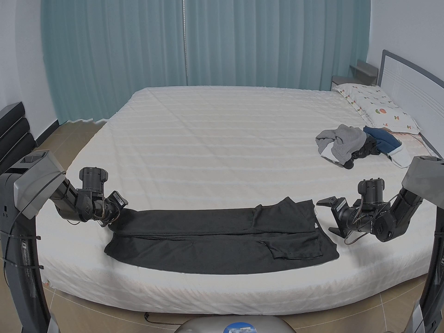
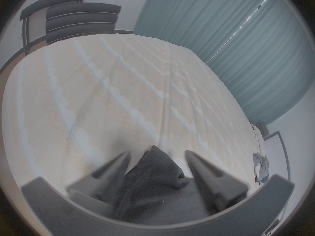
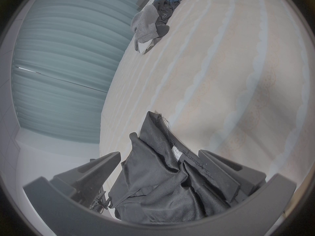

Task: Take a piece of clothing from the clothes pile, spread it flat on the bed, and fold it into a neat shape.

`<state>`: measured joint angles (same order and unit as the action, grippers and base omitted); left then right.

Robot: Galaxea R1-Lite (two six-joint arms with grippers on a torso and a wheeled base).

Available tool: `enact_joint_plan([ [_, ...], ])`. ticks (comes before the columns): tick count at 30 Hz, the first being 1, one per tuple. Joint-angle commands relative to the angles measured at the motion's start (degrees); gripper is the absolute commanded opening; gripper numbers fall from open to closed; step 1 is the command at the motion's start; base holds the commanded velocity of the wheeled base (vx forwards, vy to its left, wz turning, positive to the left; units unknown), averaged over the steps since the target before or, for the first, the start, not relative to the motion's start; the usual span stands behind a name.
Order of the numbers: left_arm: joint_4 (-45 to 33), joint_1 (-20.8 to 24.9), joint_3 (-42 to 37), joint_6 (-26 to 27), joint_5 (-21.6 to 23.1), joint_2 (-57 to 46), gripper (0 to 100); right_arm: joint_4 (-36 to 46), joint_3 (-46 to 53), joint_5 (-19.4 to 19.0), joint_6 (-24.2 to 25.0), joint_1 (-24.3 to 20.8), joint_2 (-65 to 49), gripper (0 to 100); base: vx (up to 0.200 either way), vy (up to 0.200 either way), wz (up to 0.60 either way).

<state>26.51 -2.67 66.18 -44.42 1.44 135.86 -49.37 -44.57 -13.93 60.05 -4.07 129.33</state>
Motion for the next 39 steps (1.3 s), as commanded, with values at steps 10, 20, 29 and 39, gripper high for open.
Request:
enact_joint_plan([
  [10,0.38,-1.2,2.37,-4.88,-0.74,0.01,0,-0.02,-0.08,-0.13,0.07,0.29,0.13,100,0.0,0.0,0.0],
  [20,0.2,-1.55,2.46,-4.97,0.41,0.1,100,-0.11,-0.17,-0.13,0.07,0.38,0.4,100,0.0,0.0,0.0],
  [29,0.47,-3.75,-4.13,-6.29,1.11,-5.35,100,-0.11,0.71,-0.13,0.07,0.82,-0.48,100,0.0,0.0,0.0],
  [39,0.38,-2.69,-17.05,-6.55,6.12,-14.05,100,-0.73,4.4,-2.5,0.33,1.17,-3.82,100,0.0,0.0,0.0],
])
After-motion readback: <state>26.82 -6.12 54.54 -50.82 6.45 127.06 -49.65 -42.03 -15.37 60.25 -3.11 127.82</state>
